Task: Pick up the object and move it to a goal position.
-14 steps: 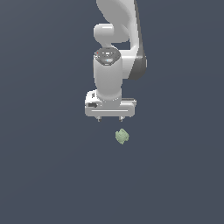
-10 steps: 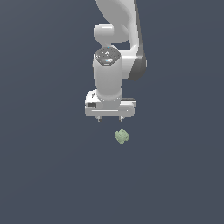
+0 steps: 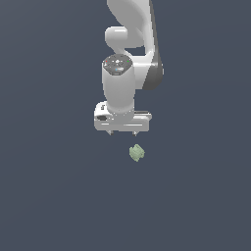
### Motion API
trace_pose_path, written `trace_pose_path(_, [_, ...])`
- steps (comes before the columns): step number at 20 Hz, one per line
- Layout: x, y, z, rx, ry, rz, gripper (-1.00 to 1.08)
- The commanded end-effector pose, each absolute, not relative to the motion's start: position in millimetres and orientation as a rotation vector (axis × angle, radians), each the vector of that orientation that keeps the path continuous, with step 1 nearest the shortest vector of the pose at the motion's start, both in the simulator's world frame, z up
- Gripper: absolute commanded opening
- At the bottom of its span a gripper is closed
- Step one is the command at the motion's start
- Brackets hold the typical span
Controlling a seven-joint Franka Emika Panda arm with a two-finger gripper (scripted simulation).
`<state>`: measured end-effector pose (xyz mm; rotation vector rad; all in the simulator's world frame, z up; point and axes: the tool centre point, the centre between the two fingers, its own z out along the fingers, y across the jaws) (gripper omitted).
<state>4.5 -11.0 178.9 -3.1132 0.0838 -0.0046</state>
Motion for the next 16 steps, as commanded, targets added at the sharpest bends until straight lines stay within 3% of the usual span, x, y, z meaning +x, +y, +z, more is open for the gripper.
trace_pose_path(1, [5,-10,178,-3.113,0.091,-0.004,1.0])
trace_pose_path(16, [9,6,157,-3.086,0.4,0.008,1.0])
